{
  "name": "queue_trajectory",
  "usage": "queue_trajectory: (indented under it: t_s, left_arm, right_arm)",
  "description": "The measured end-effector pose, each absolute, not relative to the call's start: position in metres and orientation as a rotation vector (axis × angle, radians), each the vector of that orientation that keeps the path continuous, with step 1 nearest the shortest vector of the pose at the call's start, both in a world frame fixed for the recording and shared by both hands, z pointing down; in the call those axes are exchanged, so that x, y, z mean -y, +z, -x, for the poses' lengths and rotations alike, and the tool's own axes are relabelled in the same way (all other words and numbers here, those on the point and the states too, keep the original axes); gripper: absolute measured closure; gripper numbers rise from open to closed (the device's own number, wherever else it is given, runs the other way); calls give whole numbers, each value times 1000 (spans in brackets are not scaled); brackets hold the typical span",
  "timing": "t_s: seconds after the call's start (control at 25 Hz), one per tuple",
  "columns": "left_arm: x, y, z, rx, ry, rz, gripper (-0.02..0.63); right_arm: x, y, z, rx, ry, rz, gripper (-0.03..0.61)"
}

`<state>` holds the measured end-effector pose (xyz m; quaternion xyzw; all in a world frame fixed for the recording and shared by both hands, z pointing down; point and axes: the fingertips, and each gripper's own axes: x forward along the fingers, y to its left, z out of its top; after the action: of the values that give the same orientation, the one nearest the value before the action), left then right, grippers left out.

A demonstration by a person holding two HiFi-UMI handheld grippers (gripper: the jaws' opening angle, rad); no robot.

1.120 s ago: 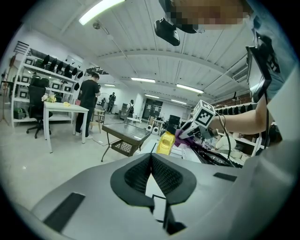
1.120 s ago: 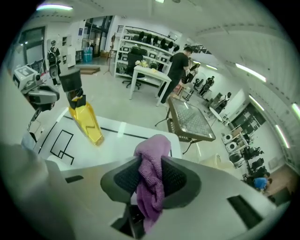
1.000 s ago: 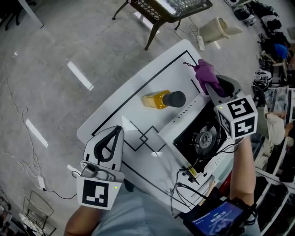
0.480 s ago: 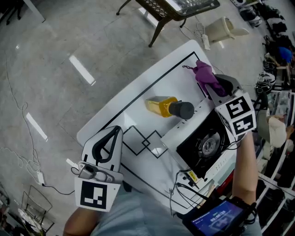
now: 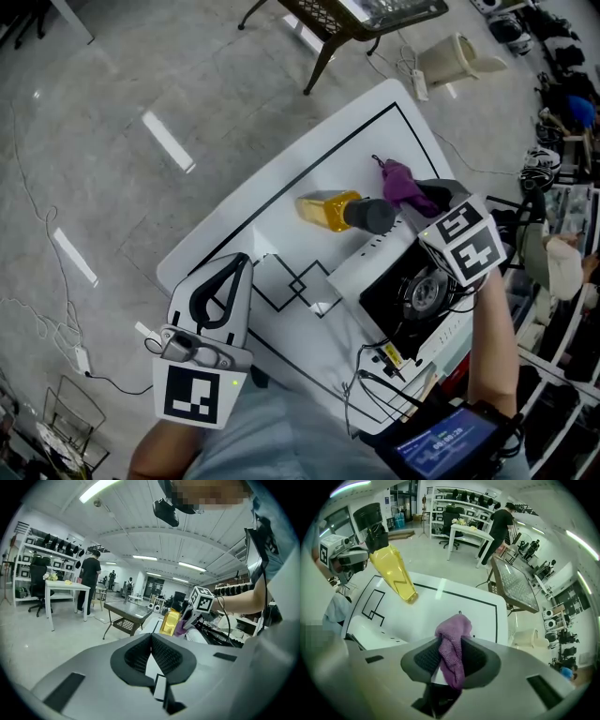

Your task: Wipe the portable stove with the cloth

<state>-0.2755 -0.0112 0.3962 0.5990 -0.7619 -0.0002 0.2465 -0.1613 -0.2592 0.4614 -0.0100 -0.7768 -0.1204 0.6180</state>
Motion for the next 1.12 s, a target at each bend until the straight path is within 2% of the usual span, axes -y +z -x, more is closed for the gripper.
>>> queue_trajectory:
  t_s: [0.76,1.12]
  left_arm:
    - [-10,388,266,2120,-31,-1613,595]
    - [-13,385,265,2132,-43,-1608,595]
  right_arm:
    - [217,438,178,1779,-358,201,449]
    - [198,461,160,1693,-323,265,449]
